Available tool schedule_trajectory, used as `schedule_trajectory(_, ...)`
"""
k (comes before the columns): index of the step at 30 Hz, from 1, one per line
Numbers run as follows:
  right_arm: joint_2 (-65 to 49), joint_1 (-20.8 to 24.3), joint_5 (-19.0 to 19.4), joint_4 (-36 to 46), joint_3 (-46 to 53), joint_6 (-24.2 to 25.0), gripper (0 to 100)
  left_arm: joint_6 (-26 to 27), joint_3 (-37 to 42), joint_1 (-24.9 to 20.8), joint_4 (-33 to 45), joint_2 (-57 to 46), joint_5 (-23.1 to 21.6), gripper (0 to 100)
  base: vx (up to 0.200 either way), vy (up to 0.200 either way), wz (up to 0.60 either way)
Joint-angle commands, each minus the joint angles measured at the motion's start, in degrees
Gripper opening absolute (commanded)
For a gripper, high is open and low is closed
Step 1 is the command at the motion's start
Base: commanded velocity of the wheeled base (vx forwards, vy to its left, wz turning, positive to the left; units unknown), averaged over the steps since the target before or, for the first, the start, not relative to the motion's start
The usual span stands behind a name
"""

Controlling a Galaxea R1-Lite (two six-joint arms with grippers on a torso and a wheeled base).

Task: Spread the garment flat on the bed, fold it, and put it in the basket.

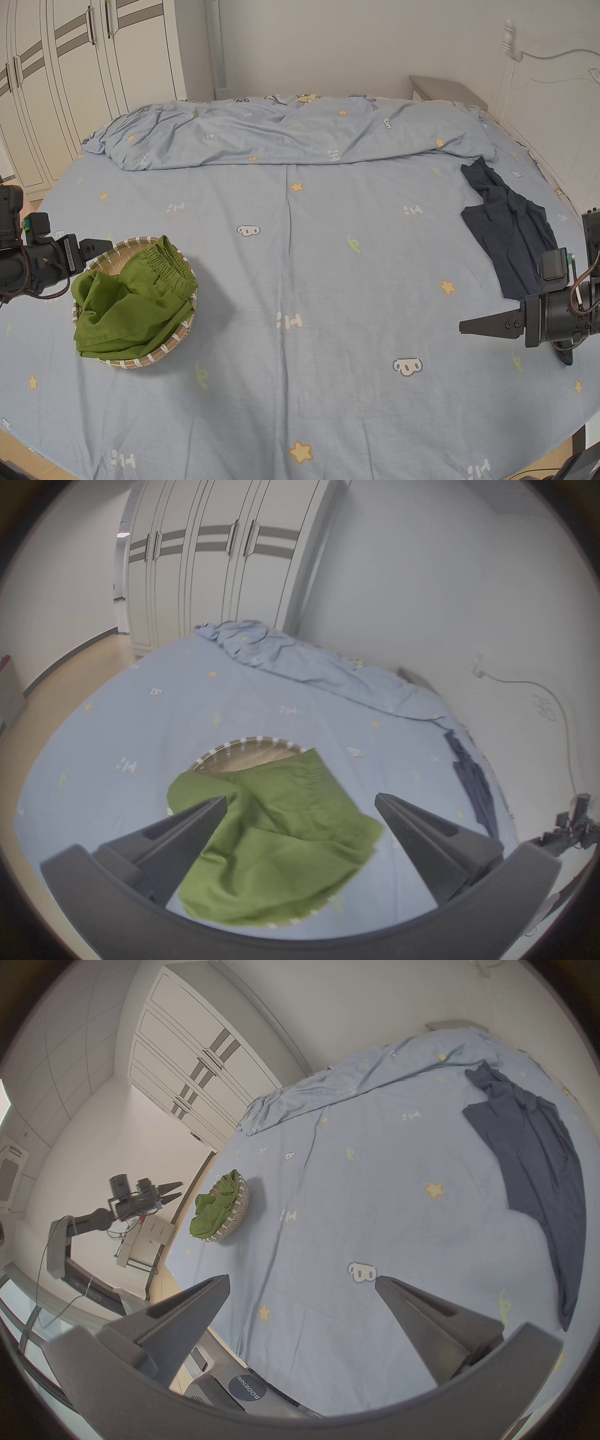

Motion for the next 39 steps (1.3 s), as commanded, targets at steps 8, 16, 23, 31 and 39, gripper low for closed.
schedule_trajectory(8, -14.14, -6.45, -0.12, -2.85, 10.22, -12.11, 100, -6.1, 9.19, -17.92, 11.09, -36.82, 1.13, 100, 0.0, 0.0, 0.0)
schedule_trajectory(16, -33.39, -14.45, 0.58, -6.89, 18.39, -13.78, 100, -5.84, 11.56, -15.46, 27.17, -58.18, 8.43, 100, 0.0, 0.0, 0.0)
schedule_trajectory(23, -49.47, -14.18, 0.58, 3.48, 22.35, -13.52, 100, -6.1, 20.62, -12.3, 28.84, -73.56, 15.98, 100, 0.0, 0.0, 0.0)
schedule_trajectory(31, -58.17, -14.01, 0.05, 8.93, 24.81, -12.99, 100, -5.75, 29.49, -8.96, 30.95, -83.23, 17.13, 100, 0.0, 0.0, 0.0)
schedule_trajectory(39, -62.74, -19.9, -3.9, 7.7, 32.02, -13.34, 100, 0.84, 41.89, -9.4, 21.99, -84.72, 17.3, 100, 0.0, 0.0, 0.0)
